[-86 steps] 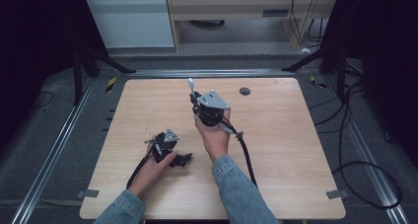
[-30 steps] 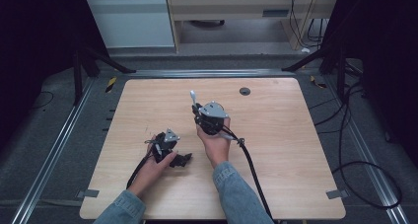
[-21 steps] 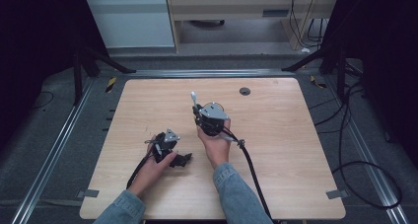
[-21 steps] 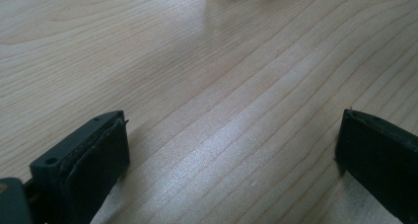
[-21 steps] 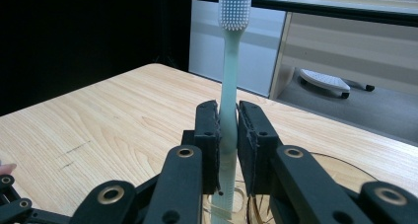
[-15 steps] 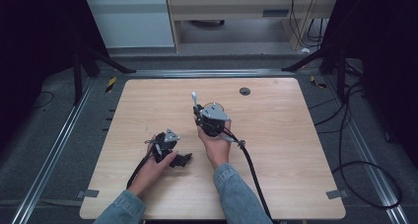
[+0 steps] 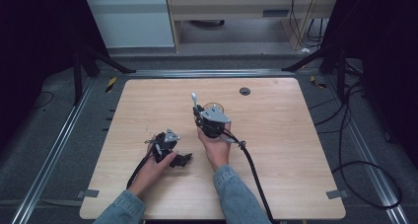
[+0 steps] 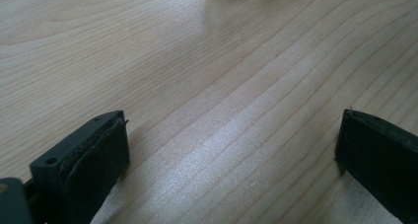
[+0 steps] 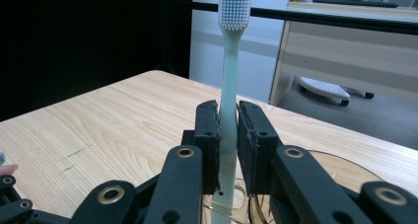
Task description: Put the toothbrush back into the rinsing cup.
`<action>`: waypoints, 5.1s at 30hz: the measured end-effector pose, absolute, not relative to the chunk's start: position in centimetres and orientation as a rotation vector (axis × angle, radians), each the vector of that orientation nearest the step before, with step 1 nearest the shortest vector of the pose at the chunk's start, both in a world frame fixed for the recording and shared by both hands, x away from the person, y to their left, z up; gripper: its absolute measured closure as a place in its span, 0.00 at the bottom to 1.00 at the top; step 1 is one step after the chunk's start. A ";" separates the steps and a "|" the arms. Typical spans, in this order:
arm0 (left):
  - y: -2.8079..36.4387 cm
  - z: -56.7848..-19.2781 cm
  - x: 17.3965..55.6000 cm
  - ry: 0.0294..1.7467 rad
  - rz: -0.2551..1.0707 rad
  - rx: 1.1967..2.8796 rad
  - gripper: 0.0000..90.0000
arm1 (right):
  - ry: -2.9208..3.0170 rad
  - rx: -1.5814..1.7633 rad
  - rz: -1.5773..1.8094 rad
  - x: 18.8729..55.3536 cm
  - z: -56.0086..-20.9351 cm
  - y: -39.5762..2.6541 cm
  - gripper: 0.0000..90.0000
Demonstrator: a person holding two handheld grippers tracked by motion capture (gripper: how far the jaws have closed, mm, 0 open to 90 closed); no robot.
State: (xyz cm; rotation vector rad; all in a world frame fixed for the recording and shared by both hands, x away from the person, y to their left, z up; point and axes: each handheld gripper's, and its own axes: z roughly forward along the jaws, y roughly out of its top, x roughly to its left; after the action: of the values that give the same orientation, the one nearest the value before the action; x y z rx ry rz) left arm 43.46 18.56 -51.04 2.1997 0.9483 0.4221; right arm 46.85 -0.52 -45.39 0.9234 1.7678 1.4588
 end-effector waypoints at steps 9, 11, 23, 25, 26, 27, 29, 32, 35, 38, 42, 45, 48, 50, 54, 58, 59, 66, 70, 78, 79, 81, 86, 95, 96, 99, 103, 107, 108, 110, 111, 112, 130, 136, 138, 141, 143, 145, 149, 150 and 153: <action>18.5 -51.0 43.5 0.947 0.422 2.200 0.00 | 1.777 0.928 1.452 46.8 -45.8 -0.4 0.88; 18.5 -51.0 43.5 0.948 0.422 2.199 0.00 | 1.789 0.933 1.443 46.8 -46.0 -0.5 0.88; 18.5 -51.0 43.5 0.947 0.422 2.200 0.00 | 1.824 0.934 1.416 47.0 -46.1 -0.5 0.88; 18.5 -51.0 43.5 0.947 0.422 2.200 0.00 | 1.829 0.940 1.417 47.0 -46.1 -0.5 0.87; 18.5 -51.0 43.5 0.947 0.422 2.200 0.00 | 1.831 0.940 1.416 47.0 -46.1 -0.5 0.86; 18.5 -51.0 43.5 0.947 0.422 2.200 0.00 | 1.833 0.937 1.415 47.0 -46.1 -0.5 0.86; 18.5 -51.0 43.5 0.947 0.422 2.200 0.00 | 1.839 0.933 1.410 47.0 -46.1 -0.5 0.84; 18.5 -51.0 43.5 0.946 0.422 2.200 0.00 | 1.838 0.930 1.408 47.0 -46.1 -0.4 0.82; 18.5 -51.0 43.5 0.946 0.421 2.200 0.00 | 1.835 0.928 1.404 46.9 -45.9 -0.4 0.80; 18.5 -51.0 43.5 0.946 0.421 2.200 0.00 | 1.835 0.915 1.399 46.8 -45.5 -0.5 0.76; 18.5 -51.1 43.5 0.946 0.421 2.200 0.00 | 1.838 0.910 1.386 46.5 -45.1 -0.6 0.68; 18.5 -51.0 43.5 0.946 0.422 2.200 0.00 | 1.855 0.904 1.341 46.3 -44.7 -0.8 0.62; 18.5 -51.0 43.5 0.946 0.422 2.200 0.00 | 1.876 0.915 1.295 46.0 -44.3 -1.0 0.57; 18.5 -51.0 43.5 0.946 0.422 2.200 0.00 | 1.883 0.907 1.283 45.8 -44.0 -1.2 0.54; 18.5 -51.1 43.5 0.947 0.422 2.197 0.00 | 1.906 0.908 1.259 45.5 -43.5 -1.4 0.47; 18.5 -51.1 43.5 0.946 0.421 2.199 0.00 | 1.947 0.914 1.224 45.2 -43.1 -1.8 0.39; 18.5 -51.1 43.5 0.946 0.421 2.198 0.00 | 1.965 0.918 1.212 45.1 -43.0 -2.0 0.37; 18.5 -51.0 43.5 0.946 0.421 2.199 0.00 | 2.076 0.969 1.175 44.8 -42.3 -3.6 0.22; 18.5 -51.1 43.5 0.945 0.421 2.199 0.00 | 2.096 1.005 1.153 44.7 -41.9 -4.4 0.17; 18.5 -51.1 43.5 0.945 0.422 2.199 0.00 | 2.150 1.014 1.081 44.0 -41.5 -6.6 0.10; 18.5 -51.1 43.5 0.945 0.422 2.199 0.00 | 2.149 1.017 1.083 43.9 -41.3 -7.0 0.09; 18.5 -51.1 43.5 0.945 0.422 2.199 0.00 | 2.156 1.012 1.076 43.7 -41.1 -7.9 0.08; 18.5 -51.1 43.5 0.945 0.422 2.200 0.00 | 2.170 1.024 1.045 43.0 -41.2 -10.2 0.08; 18.5 -51.1 43.5 0.945 0.422 2.199 0.00 | 2.169 1.086 0.983 42.3 -42.2 -14.1 0.09; 18.5 -51.1 43.5 0.945 0.422 2.199 0.00 | 2.169 1.094 0.978 42.2 -42.4 -14.5 0.09; 18.5 -51.1 43.5 0.945 0.422 2.199 0.00 | 2.167 1.128 0.966 42.0 -43.1 -15.6 0.09; 18.5 -51.1 43.5 0.946 0.422 2.199 0.00 | 2.167 1.165 0.958 41.6 -44.0 -16.6 0.10; 18.5 -51.1 43.4 0.946 0.423 2.199 0.00 | 2.174 1.212 0.952 41.4 -45.3 -17.4 0.11; 18.5 -51.1 43.4 0.946 0.422 2.199 0.00 | 2.178 1.221 0.950 41.3 -45.5 -17.4 0.11; 18.5 -51.1 43.4 0.946 0.423 2.199 0.00 | 2.187 1.232 0.940 41.3 -46.3 -17.7 0.11; 18.5 -51.1 43.4 0.947 0.423 2.198 0.00 | 2.190 1.239 0.933 41.2 -46.5 -17.8 0.11; 18.5 -51.1 43.4 0.947 0.423 2.199 0.00 | 2.195 1.244 0.934 41.2 -46.8 -17.9 0.11; 18.5 -51.1 43.4 0.947 0.423 2.198 0.00 | 2.197 1.378 0.901 41.6 -50.8 -20.1 0.10; 18.5 -51.1 43.4 0.948 0.423 2.198 0.00 | 2.173 1.371 0.904 41.7 -51.0 -20.2 0.08; 18.5 -51.1 43.4 0.948 0.424 2.198 0.00 | 2.167 1.374 0.907 41.7 -51.1 -20.1 0.07; 18.5 -51.1 43.4 0.948 0.424 2.198 0.00 | 2.155 1.373 0.917 41.7 -51.2 -20.0 0.06; 18.5 -51.1 43.4 0.949 0.425 2.198 0.00 | 2.148 1.374 0.923 41.7 -51.3 -20.0 0.05; 18.5 -51.1 43.4 0.948 0.424 2.198 0.00 | 2.141 1.363 0.931 41.7 -51.4 -20.0 0.05; 18.5 -51.1 43.4 0.948 0.424 2.198 0.00 | 2.135 1.370 0.927 41.6 -51.4 -19.9 0.05; 18.5 -51.1 43.4 0.948 0.423 2.198 0.00 | 2.131 1.377 0.926 41.6 -51.4 -19.8 0.05; 18.5 -51.1 43.4 0.949 0.423 2.198 0.00 | 2.102 1.410 0.907 41.7 -51.4 -19.3 0.02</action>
State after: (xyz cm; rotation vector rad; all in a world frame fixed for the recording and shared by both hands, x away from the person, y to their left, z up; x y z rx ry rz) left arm 43.41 18.51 -51.06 2.1978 0.9486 0.4234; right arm 41.73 -19.34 -51.44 1.4102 2.1022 0.9067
